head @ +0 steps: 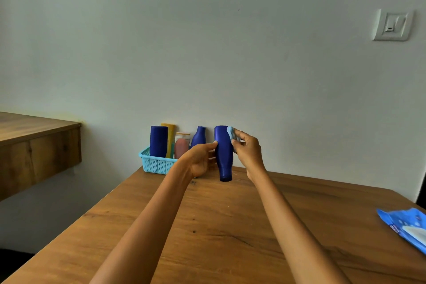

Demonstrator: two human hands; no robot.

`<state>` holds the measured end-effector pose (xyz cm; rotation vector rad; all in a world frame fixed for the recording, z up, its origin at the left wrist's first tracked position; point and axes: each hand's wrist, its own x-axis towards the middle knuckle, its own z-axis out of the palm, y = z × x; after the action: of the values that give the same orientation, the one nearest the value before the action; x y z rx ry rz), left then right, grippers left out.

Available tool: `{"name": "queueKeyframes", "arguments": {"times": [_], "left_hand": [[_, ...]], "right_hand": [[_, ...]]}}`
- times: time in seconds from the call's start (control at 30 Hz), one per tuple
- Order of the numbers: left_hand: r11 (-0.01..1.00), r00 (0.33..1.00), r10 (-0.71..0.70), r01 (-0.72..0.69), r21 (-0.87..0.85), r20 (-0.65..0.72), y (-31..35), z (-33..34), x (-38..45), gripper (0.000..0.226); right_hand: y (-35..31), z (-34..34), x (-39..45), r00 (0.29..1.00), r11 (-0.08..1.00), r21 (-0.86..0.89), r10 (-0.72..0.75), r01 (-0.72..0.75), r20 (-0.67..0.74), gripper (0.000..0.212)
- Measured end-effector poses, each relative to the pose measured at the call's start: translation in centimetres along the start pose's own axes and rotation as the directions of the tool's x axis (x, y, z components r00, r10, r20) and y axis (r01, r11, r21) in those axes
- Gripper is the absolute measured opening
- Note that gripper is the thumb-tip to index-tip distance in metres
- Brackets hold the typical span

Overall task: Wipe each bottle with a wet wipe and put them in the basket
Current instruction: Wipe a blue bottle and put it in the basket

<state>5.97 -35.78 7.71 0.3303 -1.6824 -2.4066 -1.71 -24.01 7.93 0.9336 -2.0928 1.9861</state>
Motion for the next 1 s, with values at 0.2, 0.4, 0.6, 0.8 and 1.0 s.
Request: {"name": "queueKeyframes", "arguments": {"times": [0.2, 0.4, 0.6, 0.8, 1.0], "left_hand": [[0.988, 0.985, 0.147, -0.142, 0.058, -0.092, 0.0, 0.4, 0.7, 0.018], [0.978, 0.959, 0.205, -0.21, -0.005, -0.196, 0.5, -0.7, 0.9, 0.031], [0.97, 0.918, 0.167, -0.219, -0.108, -0.358, 0.3, -2.1, 1.1, 0.034], [0.959, 0.921, 0.147, -0.223, -0.176, -0.362, 0.3, -1.4, 1.4, 0.039], [0.946, 0.889, 0.136, -0.248, -0.211, -0.437, 0.0, -1.8, 1.1, 0.028]], "right_hand": [[0.0, -0.6, -0.2, 0.999, 0.999, -0.028, -0.048, 0.047, -0.019, 0.033], [-0.9, -0.8, -0.5, 0.992, 0.985, 0.159, 0.054, -0.072, 0.116, 0.009], [-1.3, -1.2, -0.6, 0.937, 0.987, -0.07, 0.156, -0.142, 0.311, 0.007], [-1.1, -1.6, -0.4, 0.973, 0.997, -0.04, 0.07, -0.063, 0.218, 0.025], [-1.6, -1.6, -0.5, 0.926, 0.975, -0.218, 0.052, 0.033, 0.373, 0.019]]}}
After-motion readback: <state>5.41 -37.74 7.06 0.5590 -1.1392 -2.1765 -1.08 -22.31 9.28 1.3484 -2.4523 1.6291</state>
